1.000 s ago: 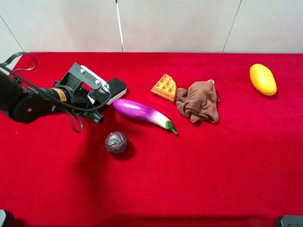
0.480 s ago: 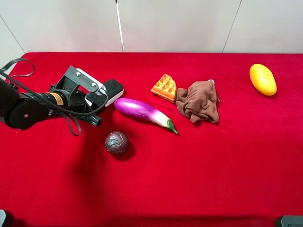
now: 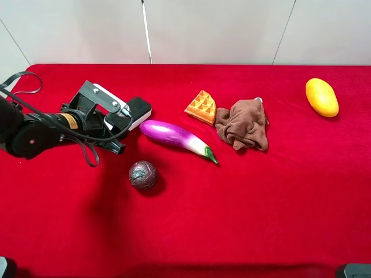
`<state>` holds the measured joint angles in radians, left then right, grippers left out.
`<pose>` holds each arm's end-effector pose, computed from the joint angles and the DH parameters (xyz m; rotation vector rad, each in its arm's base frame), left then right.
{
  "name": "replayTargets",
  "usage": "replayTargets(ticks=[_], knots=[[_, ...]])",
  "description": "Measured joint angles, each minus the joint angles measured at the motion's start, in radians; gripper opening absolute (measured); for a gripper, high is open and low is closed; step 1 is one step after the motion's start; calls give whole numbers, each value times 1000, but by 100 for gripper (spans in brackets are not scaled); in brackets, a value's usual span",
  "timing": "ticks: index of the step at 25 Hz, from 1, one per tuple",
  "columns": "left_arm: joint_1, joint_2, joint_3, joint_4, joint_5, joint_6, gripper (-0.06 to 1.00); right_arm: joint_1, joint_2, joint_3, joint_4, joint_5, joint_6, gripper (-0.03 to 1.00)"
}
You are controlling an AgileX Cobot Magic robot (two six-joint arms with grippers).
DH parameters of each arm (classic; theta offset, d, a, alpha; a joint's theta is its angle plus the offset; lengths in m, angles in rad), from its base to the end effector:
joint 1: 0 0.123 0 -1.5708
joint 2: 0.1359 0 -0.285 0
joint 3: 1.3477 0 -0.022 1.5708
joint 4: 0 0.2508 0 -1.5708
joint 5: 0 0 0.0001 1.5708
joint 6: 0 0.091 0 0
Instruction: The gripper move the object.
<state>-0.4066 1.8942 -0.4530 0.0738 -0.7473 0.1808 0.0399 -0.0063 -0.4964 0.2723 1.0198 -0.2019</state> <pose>0.2520 -0.1135 0.0863 0.7151 2.0615 -0.1522 -0.0062 0.0206 0.2820 -0.2449 1.9634 0.2182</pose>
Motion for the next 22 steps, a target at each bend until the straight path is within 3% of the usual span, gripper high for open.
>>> replayTargets(ticks=[22], knots=[[0,0,0,-1,-6,34,65,0,0,0,0,0,0,63]])
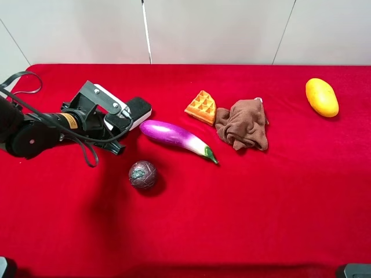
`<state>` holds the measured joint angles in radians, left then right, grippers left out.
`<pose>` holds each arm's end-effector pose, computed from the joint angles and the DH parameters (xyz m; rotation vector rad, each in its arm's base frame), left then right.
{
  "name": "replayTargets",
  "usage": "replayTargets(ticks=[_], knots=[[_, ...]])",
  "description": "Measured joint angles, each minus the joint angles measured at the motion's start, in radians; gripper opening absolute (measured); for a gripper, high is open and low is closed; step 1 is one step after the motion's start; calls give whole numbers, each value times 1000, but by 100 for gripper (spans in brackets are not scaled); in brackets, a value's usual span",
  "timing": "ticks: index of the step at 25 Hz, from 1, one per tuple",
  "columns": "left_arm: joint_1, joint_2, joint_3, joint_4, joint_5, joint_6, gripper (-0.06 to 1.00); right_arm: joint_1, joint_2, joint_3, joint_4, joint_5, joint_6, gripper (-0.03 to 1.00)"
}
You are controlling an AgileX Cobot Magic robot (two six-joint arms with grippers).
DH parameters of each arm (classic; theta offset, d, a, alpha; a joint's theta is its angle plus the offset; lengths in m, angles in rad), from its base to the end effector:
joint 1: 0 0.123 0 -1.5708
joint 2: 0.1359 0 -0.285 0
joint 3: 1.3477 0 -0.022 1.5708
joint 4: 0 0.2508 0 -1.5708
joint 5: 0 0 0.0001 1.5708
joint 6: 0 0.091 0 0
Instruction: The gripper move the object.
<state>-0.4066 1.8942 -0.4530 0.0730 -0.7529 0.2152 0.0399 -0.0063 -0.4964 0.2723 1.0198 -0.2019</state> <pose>0.2523 -0.1136 0.0867 0.7473 2.0430 -0.1331 -0.0062 0.0206 0.2820 -0.2449 1.9634 0.2182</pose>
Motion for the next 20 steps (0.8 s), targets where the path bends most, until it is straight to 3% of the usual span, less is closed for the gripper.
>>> replayTargets(ticks=[14,20], knots=[[0,0,0,0,-5,0,71,0,0,0,0,0,0,63],[0,0,0,0,-34,-5,82,0,0,0,0,0,0,63]])
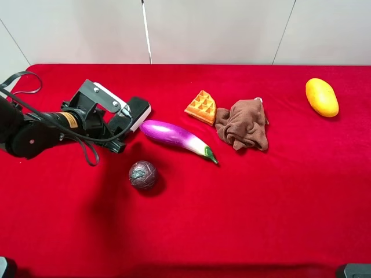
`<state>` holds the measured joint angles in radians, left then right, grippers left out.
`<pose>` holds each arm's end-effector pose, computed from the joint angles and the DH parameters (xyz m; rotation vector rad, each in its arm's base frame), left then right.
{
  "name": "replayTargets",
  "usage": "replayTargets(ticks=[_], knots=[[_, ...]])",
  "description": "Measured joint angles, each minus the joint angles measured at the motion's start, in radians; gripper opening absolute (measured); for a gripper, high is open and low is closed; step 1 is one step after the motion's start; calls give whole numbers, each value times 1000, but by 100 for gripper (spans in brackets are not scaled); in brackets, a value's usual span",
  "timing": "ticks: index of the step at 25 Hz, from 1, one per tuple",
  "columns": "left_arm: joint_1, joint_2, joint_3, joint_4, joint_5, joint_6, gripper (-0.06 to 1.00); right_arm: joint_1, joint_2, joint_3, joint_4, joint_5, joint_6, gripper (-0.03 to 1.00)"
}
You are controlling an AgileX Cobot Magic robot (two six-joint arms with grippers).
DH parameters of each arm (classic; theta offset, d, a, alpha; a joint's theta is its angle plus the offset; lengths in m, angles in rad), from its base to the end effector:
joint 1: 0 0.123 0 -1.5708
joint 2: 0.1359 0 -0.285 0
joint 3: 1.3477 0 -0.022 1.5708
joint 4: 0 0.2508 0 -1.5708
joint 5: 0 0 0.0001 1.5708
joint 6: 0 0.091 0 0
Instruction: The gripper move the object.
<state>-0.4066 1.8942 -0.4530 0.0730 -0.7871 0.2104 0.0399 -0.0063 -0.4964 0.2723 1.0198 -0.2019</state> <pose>0.2538 -0.1144 0.0893 0.7312 2.0127 -0.1400 -0.0062 0.0206 0.2820 -0.2449 1.9634 0.2182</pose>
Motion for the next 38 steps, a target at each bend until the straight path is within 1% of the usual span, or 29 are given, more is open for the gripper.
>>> replayTargets(ticks=[4,11,14,19,23,27,30,38], knots=[[0,0,0,0,-25,-2,88,0,0,0,0,0,0,63],[0,-20,0,0,-61,-10,92,0,0,0,0,0,0,63],[0,-63,1,-5,-57,-15,92,0,0,0,0,0,0,63],[0,-157,2,-13,-14,-18,92,0,0,0,0,0,0,63],[0,-240,3,-14,68,-21,92,0,0,0,0,0,0,63],[0,-332,5,-14,176,-32,92,0,0,0,0,0,0,63],[0,-418,6,-14,271,-36,92,0,0,0,0,0,0,63],[0,-677,6,-14,564,-48,92,0,0,0,0,0,0,63]])
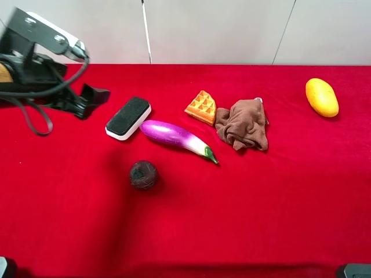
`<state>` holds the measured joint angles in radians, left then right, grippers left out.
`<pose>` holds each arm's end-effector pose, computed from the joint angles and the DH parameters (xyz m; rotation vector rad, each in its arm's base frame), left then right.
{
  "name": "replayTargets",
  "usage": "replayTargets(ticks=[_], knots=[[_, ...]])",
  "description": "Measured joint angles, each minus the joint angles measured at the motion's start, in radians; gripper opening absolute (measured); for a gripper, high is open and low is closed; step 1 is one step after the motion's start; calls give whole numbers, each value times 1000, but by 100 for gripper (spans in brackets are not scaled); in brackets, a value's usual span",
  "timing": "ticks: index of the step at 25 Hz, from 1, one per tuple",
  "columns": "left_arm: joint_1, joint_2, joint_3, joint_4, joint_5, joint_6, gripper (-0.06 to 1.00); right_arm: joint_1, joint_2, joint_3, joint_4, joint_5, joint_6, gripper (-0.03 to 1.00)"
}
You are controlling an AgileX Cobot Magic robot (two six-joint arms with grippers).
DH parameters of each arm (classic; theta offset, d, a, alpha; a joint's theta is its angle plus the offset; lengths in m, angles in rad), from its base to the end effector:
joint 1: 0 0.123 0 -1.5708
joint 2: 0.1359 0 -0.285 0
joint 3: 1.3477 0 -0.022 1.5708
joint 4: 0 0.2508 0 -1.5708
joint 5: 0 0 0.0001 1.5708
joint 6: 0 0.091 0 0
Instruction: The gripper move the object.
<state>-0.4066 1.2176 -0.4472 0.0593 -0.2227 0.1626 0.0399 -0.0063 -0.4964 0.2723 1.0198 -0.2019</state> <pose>0.2093 -0.0914 0.2195 0.6352 1.9324 -0.1305 -0.0062 0.0206 0.2820 -0.2449 1.9634 0.2182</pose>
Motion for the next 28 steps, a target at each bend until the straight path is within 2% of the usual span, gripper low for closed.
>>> replayTargets(ticks=[6,12,19,23,28], knots=[[0,-205,-1,0,263,-3,92,0,0,0,0,0,0,63],[0,-371,-78,4,623,-16,92,0,0,0,0,0,0,63],[0,-458,-149,17,977,-75,92,0,0,0,0,0,0,63],[0,-479,-154,14,1124,-144,92,0,0,0,0,0,0,63],[0,-510,-157,5,1252,-193,92,0,0,0,0,0,0,63]])
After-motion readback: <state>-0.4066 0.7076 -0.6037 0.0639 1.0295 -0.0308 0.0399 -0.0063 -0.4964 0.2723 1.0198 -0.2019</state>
